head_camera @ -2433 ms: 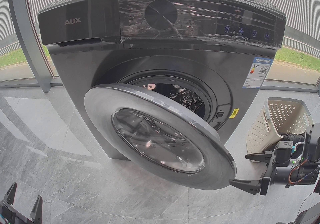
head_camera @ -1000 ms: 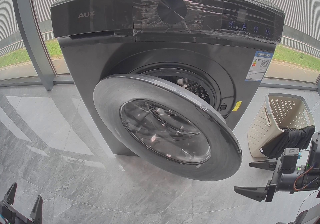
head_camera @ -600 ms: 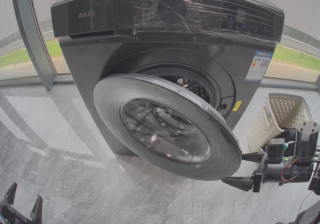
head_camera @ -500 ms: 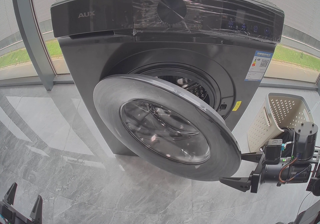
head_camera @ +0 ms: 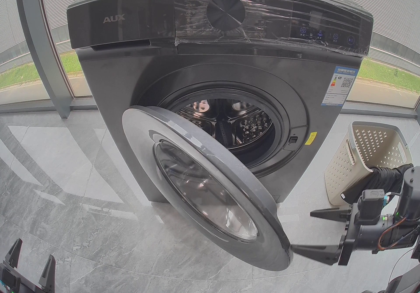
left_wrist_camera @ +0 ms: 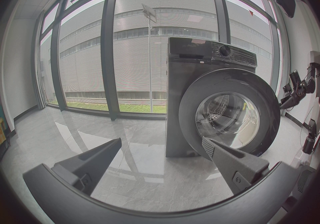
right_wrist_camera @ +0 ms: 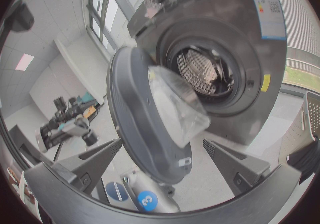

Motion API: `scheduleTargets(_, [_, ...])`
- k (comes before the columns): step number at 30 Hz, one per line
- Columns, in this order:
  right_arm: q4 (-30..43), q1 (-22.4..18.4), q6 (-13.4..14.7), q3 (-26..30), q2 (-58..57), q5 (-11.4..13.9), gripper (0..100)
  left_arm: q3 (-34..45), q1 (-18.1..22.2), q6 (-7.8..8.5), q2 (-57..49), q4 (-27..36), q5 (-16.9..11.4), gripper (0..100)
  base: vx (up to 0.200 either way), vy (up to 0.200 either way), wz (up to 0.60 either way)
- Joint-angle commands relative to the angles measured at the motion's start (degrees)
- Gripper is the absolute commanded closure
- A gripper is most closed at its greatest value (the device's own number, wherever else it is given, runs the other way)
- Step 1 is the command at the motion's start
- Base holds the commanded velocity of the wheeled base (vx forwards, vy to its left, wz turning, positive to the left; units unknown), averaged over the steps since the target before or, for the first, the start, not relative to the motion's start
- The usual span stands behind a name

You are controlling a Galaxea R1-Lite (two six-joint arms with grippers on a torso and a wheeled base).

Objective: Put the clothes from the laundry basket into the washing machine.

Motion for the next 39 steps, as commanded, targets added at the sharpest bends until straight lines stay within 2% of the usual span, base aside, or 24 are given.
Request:
scheduleTargets(1, [0.17, -2.80, 4.98, -4.95, -5.63, 0.34, 0, 0.92, 0.11, -0.01, -0.95, -0.01, 0.03, 0, 0.000, 0.000, 0.00])
scheduleTargets(3, [0.69, -3.41, 6.74, -6.09, -6.69, 0.34, 0, 1.01, 0.11, -0.01, -0.95, -0.01, 0.03, 0, 0.000, 0.000, 0.00])
scheduleTargets(7, [1.05, -4.29, 7.18, -6.27, -5.19, -0.45, 0, 1.01, 0.02, -0.01, -0.95, -0.01, 0.03, 0, 0.000, 0.000, 0.00])
scheduleTargets(8, [1.40, -7.02, 6.48, -6.27, -0.53, -1.77, 0, 0.92, 0.02, -0.01, -0.95, -0.01, 0.03, 0, 0.000, 0.000, 0.00])
scheduleTargets(9, [0.78, -8.25, 5.86, -6.27, 3.07, -3.09, 0, 0.92, 0.11, -0.01, -0.95, -0.01, 0.03, 0, 0.000, 0.000, 0.00])
scheduleTargets(10, [0.78, -8.34, 5.77, -6.36, 3.60, -3.26, 0, 1.01, 0.11, -0.01, -0.95, -0.01, 0.03, 0, 0.000, 0.000, 0.00])
scheduleTargets(11, [-0.10, -9.48, 4.63, -7.06, 8.52, -5.46, 0, 0.92, 0.02, -0.01, -0.95, -0.01, 0.03, 0, 0.000, 0.000, 0.00])
scheduleTargets(13, [-2.38, -9.74, 4.19, -7.85, 12.83, -7.48, 0, 0.92, 0.11, -0.01, -0.95, -0.01, 0.03, 0, 0.000, 0.000, 0.00])
scheduleTargets(14, [-2.56, -9.74, 4.28, -7.94, 13.18, -7.66, 0, 1.01, 0.02, -0.01, -0.95, -0.01, 0.03, 0, 0.000, 0.000, 0.00])
scheduleTargets(15, [-5.28, -9.83, 4.28, -8.11, 17.04, -9.24, 0, 0.92, 0.02, -0.10, -0.95, -0.01, 0.03, 0, 0.000, 0.000, 0.00])
scheduleTargets(17, [-5.46, -9.83, 4.28, -8.11, 17.31, -9.41, 0, 0.92, 0.02, -0.10, -0.95, -0.01, 0.03, 0, -0.100, 0.000, 0.00])
scheduleTargets(18, [-9.85, -10.01, 4.19, -8.03, 21.61, -12.14, 0, 0.92, 0.02, -0.10, -0.95, 0.07, -0.05, 0, -0.200, 0.000, 0.00])
scheduleTargets(20, [-11.87, -10.71, 3.84, -7.94, 24.16, -13.72, 0, 0.92, 0.02, -0.19, -0.95, 0.07, -0.05, 0, -0.200, 0.000, 0.00])
scheduleTargets(25, [-12.67, -11.68, 3.49, -7.06, 26.98, -14.07, 0, 0.92, 0.02, -0.10, -0.95, -0.01, -0.05, 0, -0.200, 0.000, 0.00])
scheduleTargets(31, [-12.67, -10.45, 3.14, -5.13, 27.06, -14.07, 0, 0.92, 0.11, -0.01, -0.95, -0.01, -0.05, 0, 0.000, 0.000, 0.00])
scheduleTargets(33, [-12.67, -9.30, 3.14, -4.77, 26.98, -14.07, 0, 0.92, 0.02, -0.01, -0.95, -0.01, -0.05, 0, 0.000, 0.000, 0.00])
scheduleTargets(39, [-12.84, -2.01, 3.49, -3.10, 25.22, -13.98, 0, 0.92, 0.02, -0.01, -0.95, -0.01, -0.05, 0, 0.000, 0.000, 0.00])
